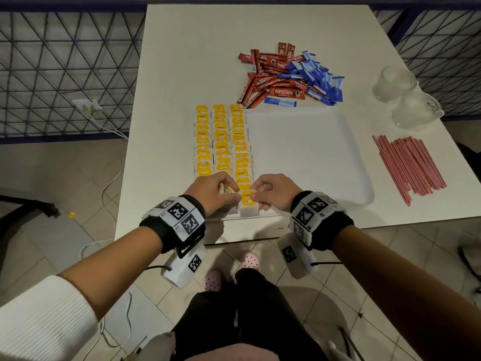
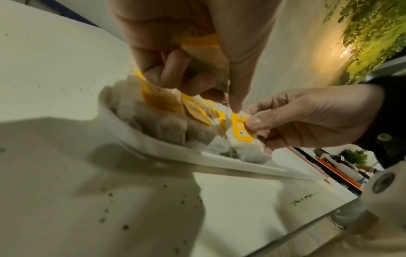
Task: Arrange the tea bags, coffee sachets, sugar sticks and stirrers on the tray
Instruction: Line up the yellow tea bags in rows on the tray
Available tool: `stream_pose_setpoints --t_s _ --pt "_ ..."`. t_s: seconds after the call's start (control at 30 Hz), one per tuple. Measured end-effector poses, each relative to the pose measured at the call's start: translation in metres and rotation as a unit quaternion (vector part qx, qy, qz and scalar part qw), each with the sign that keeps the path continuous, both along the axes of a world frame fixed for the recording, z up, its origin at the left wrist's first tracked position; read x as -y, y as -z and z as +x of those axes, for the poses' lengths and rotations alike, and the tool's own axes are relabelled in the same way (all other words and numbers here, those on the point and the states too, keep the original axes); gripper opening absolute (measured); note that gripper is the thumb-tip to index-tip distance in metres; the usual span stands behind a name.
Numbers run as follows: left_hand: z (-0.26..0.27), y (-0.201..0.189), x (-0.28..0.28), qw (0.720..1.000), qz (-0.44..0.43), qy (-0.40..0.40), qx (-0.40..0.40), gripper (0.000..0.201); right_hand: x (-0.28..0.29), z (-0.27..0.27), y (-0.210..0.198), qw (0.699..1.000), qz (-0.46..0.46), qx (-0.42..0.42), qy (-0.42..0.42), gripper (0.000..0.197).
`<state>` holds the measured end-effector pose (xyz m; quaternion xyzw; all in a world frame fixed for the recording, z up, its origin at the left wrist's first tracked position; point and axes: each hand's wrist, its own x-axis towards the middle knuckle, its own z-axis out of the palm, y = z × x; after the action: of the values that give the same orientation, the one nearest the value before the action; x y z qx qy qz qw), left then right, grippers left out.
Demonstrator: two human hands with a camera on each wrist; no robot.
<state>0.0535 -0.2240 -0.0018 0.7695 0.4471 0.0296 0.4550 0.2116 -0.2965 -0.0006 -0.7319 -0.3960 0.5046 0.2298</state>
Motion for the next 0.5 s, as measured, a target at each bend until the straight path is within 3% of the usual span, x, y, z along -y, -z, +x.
stream_pose_setpoints --t_s 0.1,0.23,0.4,0.5 --pt "0.003 0.002 0.001 0.996 0.017 0.059 -0.064 0.023 -0.002 -0.001 0.001 1.000 0.002 0.006 0.001 0.006" --pt "0.013 0.000 0.009 0.967 0.102 0.166 -0.163 0.027 -0.006 0.000 0.005 1.000 -0.004 0.007 0.004 0.008" --pt "0.017 0.002 0.011 0.949 0.157 0.195 -0.189 0.025 -0.007 0.002 0.006 0.999 -0.004 0.031 -0.012 0.012" --pt "0.017 0.001 0.010 0.956 0.139 0.188 -0.178 0.026 -0.006 0.003 0.006 0.999 0.009 0.041 -0.003 0.015"
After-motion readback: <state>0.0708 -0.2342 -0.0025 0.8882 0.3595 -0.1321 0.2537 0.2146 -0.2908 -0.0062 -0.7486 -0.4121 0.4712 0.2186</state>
